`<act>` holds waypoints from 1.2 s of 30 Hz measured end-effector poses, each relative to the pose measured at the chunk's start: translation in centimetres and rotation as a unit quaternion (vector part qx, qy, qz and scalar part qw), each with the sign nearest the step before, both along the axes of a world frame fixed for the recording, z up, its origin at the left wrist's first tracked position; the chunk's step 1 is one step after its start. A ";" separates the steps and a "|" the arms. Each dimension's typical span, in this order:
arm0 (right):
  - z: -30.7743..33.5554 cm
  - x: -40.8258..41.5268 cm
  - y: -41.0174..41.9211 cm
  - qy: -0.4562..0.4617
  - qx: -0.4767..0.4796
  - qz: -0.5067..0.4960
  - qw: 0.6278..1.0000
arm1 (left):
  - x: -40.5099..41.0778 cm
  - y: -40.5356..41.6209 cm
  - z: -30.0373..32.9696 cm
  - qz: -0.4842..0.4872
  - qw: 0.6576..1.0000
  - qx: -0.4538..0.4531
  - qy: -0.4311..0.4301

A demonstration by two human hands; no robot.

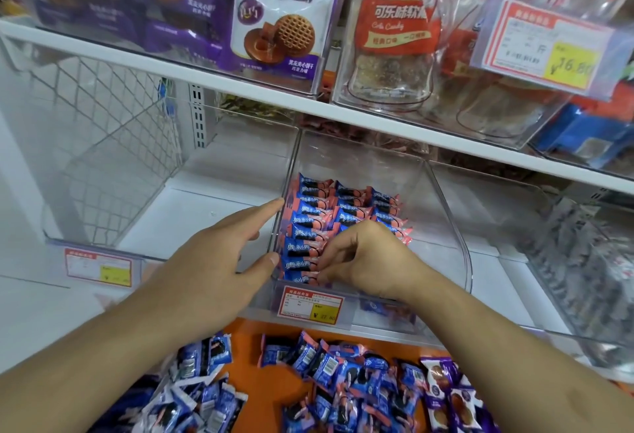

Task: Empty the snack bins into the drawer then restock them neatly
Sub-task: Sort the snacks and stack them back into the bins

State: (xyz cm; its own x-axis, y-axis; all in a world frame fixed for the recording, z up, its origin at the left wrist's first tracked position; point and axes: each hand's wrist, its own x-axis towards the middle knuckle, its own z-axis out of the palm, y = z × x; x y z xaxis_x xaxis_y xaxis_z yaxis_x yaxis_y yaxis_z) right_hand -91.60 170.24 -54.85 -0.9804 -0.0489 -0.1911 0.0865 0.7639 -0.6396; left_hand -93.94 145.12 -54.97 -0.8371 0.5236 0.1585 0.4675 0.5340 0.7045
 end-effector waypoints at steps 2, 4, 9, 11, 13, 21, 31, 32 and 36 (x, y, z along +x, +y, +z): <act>0.4 0.4 0.3 0.012 -0.005 -0.006 1.000 | 0.0 0.0 0.1 0.001 1.000 -0.002 0.001; 1.2 1.3 0.6 0.028 -0.005 -0.021 0.999 | 0.1 0.0 0.5 0.004 1.000 0.000 -0.002; 4.3 6.2 1.2 0.105 -0.075 -0.044 0.991 | 1.4 -0.5 2.1 0.007 0.997 0.008 0.082; 5.0 9.2 1.1 0.092 -0.114 -0.014 0.989 | 3.0 -0.5 3.0 -0.030 0.997 0.032 0.062; 4.1 12.1 1.1 0.035 -0.104 0.020 0.994 | 5.1 0.0 2.5 -0.086 0.995 0.047 -0.031; -13.4 18.1 4.1 -0.180 0.132 0.068 0.972 | 9.7 2.9 -13.6 -0.174 0.942 -0.213 -0.194; -25.3 21.0 5.6 -0.238 0.261 0.128 0.927 | 10.6 3.9 -28.1 -0.210 0.888 -0.363 -0.186; -25.7 21.0 5.6 -0.240 0.261 0.124 0.927 | 10.5 4.0 -28.6 -0.212 0.887 -0.365 -0.185; -25.8 20.1 5.4 -0.226 0.253 0.120 0.933 | 11.2 4.3 -29.6 -0.186 0.898 -0.353 -0.186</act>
State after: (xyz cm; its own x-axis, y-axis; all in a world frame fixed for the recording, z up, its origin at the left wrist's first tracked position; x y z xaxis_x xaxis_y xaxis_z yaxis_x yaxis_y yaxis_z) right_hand -71.49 175.66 -80.64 -0.7665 -0.0474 -0.6405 0.0483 0.9902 -0.1312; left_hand -82.76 149.38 -84.53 -0.5098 0.6377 -0.5774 0.5088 0.7647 0.3953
